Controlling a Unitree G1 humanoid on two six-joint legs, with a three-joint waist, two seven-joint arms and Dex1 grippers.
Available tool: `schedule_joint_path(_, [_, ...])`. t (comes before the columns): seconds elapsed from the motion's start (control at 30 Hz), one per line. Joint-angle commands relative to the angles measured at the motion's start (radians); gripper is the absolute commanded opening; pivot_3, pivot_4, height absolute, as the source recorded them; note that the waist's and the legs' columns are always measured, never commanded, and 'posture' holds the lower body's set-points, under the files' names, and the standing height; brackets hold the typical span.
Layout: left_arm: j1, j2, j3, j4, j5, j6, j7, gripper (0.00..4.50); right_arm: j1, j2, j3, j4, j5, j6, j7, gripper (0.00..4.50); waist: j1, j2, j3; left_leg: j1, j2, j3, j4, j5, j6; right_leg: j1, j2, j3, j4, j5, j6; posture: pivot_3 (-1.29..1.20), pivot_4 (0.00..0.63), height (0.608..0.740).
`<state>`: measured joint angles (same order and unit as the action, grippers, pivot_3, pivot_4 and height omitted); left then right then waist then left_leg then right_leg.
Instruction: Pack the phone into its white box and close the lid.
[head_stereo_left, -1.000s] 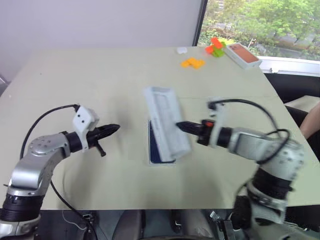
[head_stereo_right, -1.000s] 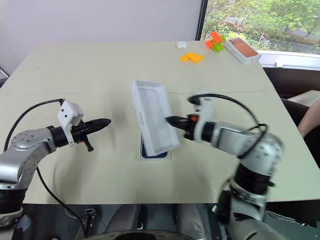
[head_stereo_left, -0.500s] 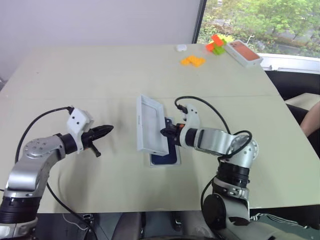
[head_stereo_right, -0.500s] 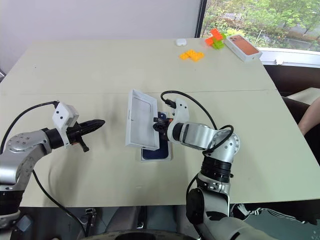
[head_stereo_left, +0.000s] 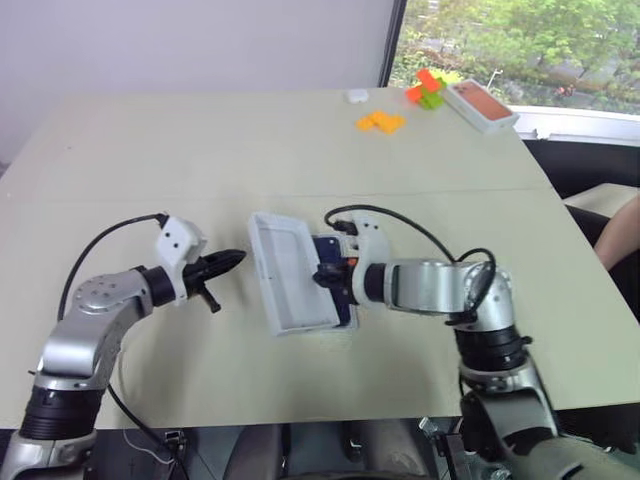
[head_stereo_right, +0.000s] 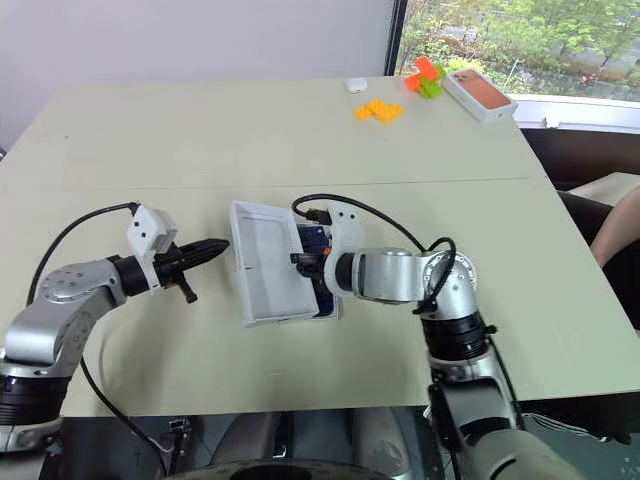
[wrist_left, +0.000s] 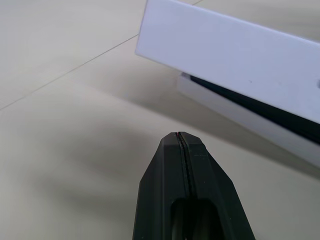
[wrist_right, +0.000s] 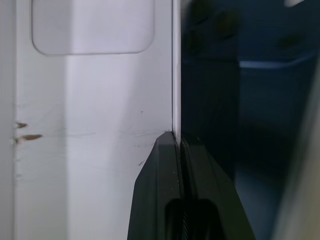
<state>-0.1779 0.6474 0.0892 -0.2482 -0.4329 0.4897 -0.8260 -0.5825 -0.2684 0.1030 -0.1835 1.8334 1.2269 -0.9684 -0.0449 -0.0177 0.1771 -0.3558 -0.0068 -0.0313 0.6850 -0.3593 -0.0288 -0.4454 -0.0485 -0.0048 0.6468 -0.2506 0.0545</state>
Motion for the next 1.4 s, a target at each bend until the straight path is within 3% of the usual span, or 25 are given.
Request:
schedule_joint_path(0.03, [-0.015, -0.048, -0.019, -0.066, -0.05, 0.027, 0.02, 0.0, 0.002, -0.024, 0.056, -0.06, 0.05, -0.051, 0.064, 0.03, 0.0, 0.0, 0.0, 0.0, 0.001, 0.0, 0.0, 0.0, 0.0, 0.0, 0.001, 0.0, 0.0, 0.0, 0.0, 0.0, 0.15, 0.74])
schedule_joint_path(0.13, [-0.024, -0.081, -0.046, -0.088, -0.043, 0.033, 0.04, 0.0, 0.002, -0.037, 0.083, -0.06, 0.054, -0.092, 0.089, 0.03, 0.001, 0.0, 0.0, 0.0, 0.002, 0.0, 0.0, 0.0, 0.0, 0.0, 0.002, 0.0, 0.001, 0.0, 0.0, 0.0, 0.15, 0.74])
schedule_joint_path(0.2, [-0.029, -0.096, -0.045, -0.093, -0.05, 0.039, 0.052, 0.0, 0.005, -0.035, 0.097, -0.052, 0.062, -0.121, 0.098, 0.6, 0.003, 0.0, 0.0, 0.001, 0.002, 0.0, 0.0, 0.0, 0.0, 0.0, 0.001, 0.0, 0.001, 0.0, 0.0, 0.0, 0.15, 0.74])
schedule_joint_path(0.27, [-0.03, -0.099, -0.038, -0.097, -0.056, 0.047, 0.056, 0.0, 0.008, -0.038, 0.108, -0.048, 0.07, -0.146, 0.103, 1.36, 0.004, 0.0, 0.0, 0.001, 0.002, 0.0, 0.001, 0.0, 0.0, 0.0, 0.001, 0.0, 0.002, 0.0, 0.0, 0.0, 0.15, 0.74])
schedule_joint_path(0.47, [-0.025, -0.076, -0.012, -0.091, -0.068, 0.052, 0.044, 0.0, 0.012, -0.044, 0.141, -0.034, 0.103, -0.192, 0.132, 4.41, 0.003, 0.0, 0.0, 0.0, 0.002, 0.0, 0.001, 0.0, 0.0, 0.0, 0.001, 0.0, 0.001, 0.0, 0.0, 0.0, 0.15, 0.74])
schedule_joint_path(0.5, [-0.025, -0.075, -0.012, -0.092, -0.07, 0.052, 0.046, 0.0, 0.009, -0.047, 0.146, -0.034, 0.104, -0.193, 0.138, 4.47, 0.003, 0.0, 0.0, 0.0, 0.002, 0.0, 0.001, 0.0, 0.0, 0.0, 0.001, 0.0, 0.001, 0.0, 0.0, 0.0, 0.15, 0.74])
schedule_joint_path(0.6, [-0.028, -0.084, -0.011, -0.11, -0.093, 0.069, 0.057, 0.0, -0.012, -0.071, 0.162, -0.036, 0.088, -0.178, 0.17, 4.47, 0.005, 0.0, 0.0, 0.0, 0.002, 0.0, 0.001, 0.0, 0.0, 0.0, 0.001, 0.0, 0.001, 0.0, 0.0, 0.0, 0.15, 0.74])
schedule_joint_path(0.8, [-0.016, -0.089, -0.023, -0.148, -0.117, 0.094, 0.066, 0.0, -0.091, -0.179, 0.173, -0.07, -0.085, -0.095, 0.324, 4.47, 0.009, 0.0, 0.0, 0.0, 0.001, 0.0, 0.001, 0.0, 0.0, 0.0, 0.001, 0.0, 0.001, 0.0, 0.0, 0.0, 0.15, 0.74])
schedule_joint_path(0.97, [-0.026, -0.115, -0.042, -0.174, -0.136, 0.117, 0.086, 0.0, -0.185, -0.266, 0.215, -0.195, -0.368, -0.043, 0.567, 4.47, 0.009, 0.0, 0.0, 0.0, 0.001, 0.0, 0.001, 0.0, 0.0, 0.0, 0.001, 0.0, 0.0, 0.0, 0.0, 0.0, 0.15, 0.74])
schedule_joint_path(1.1, [-0.028, -0.131, -0.048, -0.197, -0.155, 0.138, 0.103, 0.0, -0.169, -0.276, 0.234, -0.272, -0.522, -0.07, 0.752, 4.47, 0.011, 0.0, 0.0, 0.0, 0.001, 0.0, 0.001, 0.0, 0.0, 0.0, 0.002, 0.0, 0.0, 0.0, 0.0, 0.0, 0.15, 0.74])
schedule_joint_path(1.2, [-0.025, -0.141, -0.048, -0.224, -0.178, 0.16, 0.113, 0.0, -0.134, -0.26, 0.231, -0.286, -0.604, -0.086, 0.843, 3.61, 0.012, 0.0, 0.0, 0.0, 0.001, 0.0, 0.001, 0.0, 0.0, 0.0, 0.001, 0.0, 0.0, 0.0, 0.0, 0.0, 0.15, 0.74])
schedule_joint_path(1.4, [-0.035, -0.17, -0.033, -0.254, -0.236, 0.206, 0.136, 0.0, -0.092, -0.171, 0.215, -0.239, -0.711, -0.098, 0.926, 0.65, 0.012, 0.0, 0.0, 0.001, 0.001, 0.0, 0.001, 0.0, 0.0, 0.0, 0.001, 0.0, 0.001, 0.0, 0.0, 0.0, 0.15, 0.74])
